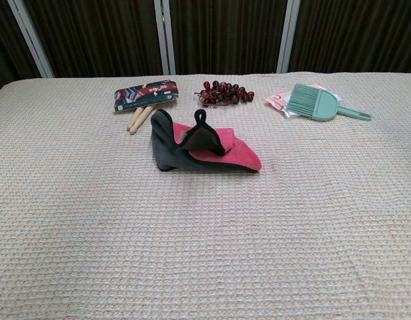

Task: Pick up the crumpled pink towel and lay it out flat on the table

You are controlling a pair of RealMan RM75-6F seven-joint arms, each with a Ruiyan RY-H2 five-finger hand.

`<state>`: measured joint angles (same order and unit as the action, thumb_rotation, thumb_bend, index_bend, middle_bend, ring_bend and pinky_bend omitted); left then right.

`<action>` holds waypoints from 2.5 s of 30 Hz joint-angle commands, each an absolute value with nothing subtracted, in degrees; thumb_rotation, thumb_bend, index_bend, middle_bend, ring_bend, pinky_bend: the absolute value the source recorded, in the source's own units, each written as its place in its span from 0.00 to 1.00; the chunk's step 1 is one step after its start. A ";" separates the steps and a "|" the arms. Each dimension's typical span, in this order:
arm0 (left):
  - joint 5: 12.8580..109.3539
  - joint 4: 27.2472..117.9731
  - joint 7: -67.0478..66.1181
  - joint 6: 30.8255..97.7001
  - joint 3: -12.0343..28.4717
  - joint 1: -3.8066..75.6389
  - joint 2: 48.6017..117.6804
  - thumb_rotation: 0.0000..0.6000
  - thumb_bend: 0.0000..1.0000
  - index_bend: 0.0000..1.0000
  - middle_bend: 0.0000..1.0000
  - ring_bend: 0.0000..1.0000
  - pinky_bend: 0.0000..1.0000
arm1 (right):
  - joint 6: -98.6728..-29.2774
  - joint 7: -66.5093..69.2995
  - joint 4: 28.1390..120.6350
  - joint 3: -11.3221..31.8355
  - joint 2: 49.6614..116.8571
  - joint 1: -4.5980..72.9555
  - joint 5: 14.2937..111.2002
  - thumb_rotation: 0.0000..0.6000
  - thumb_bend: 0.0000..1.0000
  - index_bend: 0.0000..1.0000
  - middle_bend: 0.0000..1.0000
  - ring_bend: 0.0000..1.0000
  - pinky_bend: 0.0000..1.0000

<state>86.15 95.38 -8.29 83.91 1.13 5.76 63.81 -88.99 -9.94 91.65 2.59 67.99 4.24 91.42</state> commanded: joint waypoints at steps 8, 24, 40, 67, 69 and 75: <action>87.02 95.00 -7.66 85.03 1.30 5.54 64.09 1.00 0.00 0.00 0.00 0.00 0.01 | -87.71 -10.03 91.50 2.58 68.05 4.41 90.40 1.00 0.29 0.00 0.00 0.00 0.00; 86.22 94.48 -7.26 85.21 2.01 5.61 64.31 1.00 0.00 0.00 0.00 0.00 0.01 | -88.48 -11.55 91.50 3.29 68.33 3.98 89.39 1.00 0.29 0.00 0.00 0.00 0.00; 84.38 98.57 -14.91 81.36 3.74 8.86 66.20 1.00 0.00 0.06 0.03 0.00 0.09 | -86.30 -15.18 90.21 3.51 70.43 4.63 87.47 1.00 0.29 0.00 0.00 0.00 0.00; 61.74 91.95 -44.39 67.30 20.56 40.79 102.01 1.00 0.24 0.41 0.18 0.03 0.15 | -84.34 -12.63 88.25 4.20 71.07 4.96 84.30 1.00 0.29 0.00 0.00 0.00 0.00; 61.61 89.43 -44.21 67.73 20.94 42.14 104.58 1.00 0.25 0.41 0.18 0.03 0.15 | -84.33 -12.45 88.16 4.30 71.02 4.98 84.18 1.00 0.29 0.00 0.00 0.00 0.00; 61.67 81.84 -44.26 69.32 21.62 46.01 111.67 1.00 0.25 0.42 0.18 0.03 0.15 | -84.51 -10.85 88.47 4.54 70.55 4.84 83.88 1.00 0.29 0.00 0.00 0.00 0.00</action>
